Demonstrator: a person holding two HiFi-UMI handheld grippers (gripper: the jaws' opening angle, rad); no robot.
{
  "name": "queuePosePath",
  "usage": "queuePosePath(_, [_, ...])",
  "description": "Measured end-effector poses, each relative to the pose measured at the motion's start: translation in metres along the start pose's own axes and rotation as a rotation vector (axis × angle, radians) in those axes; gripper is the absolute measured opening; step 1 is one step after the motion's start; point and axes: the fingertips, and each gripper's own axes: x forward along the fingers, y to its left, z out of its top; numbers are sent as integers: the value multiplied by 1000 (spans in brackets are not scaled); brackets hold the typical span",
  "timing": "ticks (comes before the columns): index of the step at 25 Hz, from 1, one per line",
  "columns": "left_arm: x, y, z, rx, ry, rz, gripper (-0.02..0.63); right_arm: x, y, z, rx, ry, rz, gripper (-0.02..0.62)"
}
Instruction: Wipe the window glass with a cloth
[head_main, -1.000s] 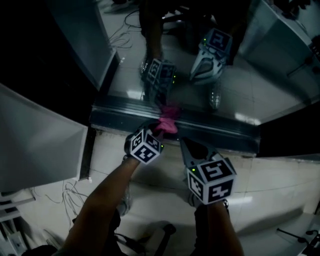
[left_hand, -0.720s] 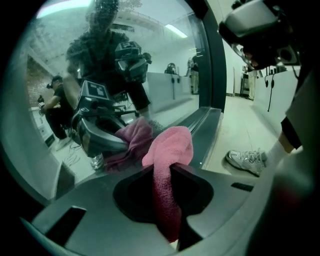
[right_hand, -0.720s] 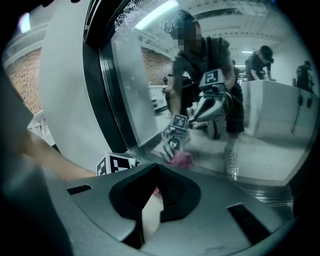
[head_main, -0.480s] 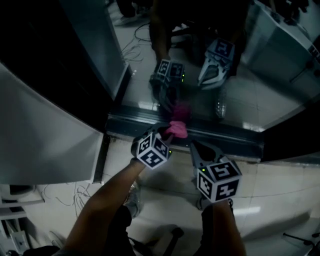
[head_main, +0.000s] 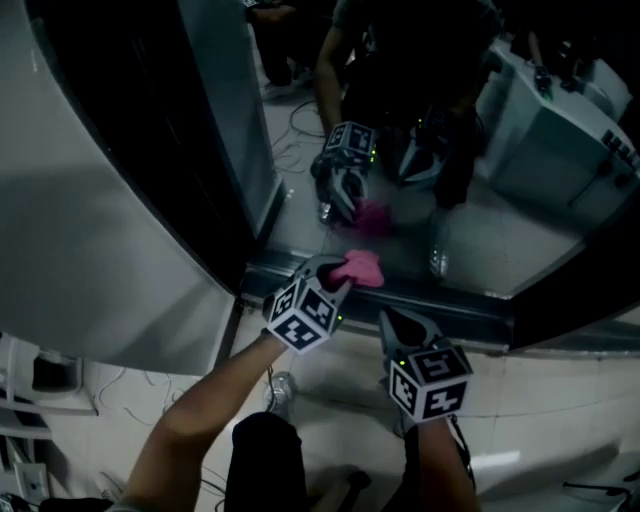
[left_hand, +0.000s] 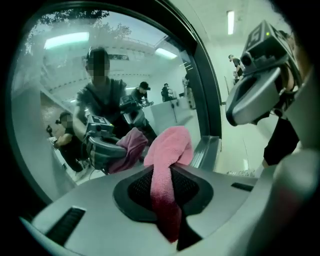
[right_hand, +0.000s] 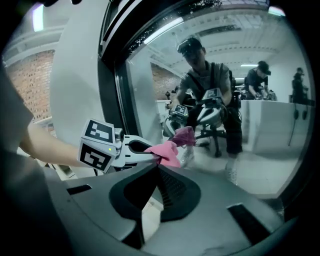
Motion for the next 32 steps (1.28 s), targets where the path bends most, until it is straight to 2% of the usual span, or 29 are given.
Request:
queuePosePath(6, [-55,33,67,54,-76,47,55,-29,25,62,-79,-85,-13,-2])
queuePosePath(14, [-131,91,172,139,-224,166,55,-63,51,143,-172,-217,-28,-2])
queuePosePath(25, [-202,130,272,224,-327,282,55,-109,77,213,-239,-336,-35,-2])
queuePosePath(32, [-238,155,318,248,-393,373,55,-128,91,233,-266,-376,-37,-2])
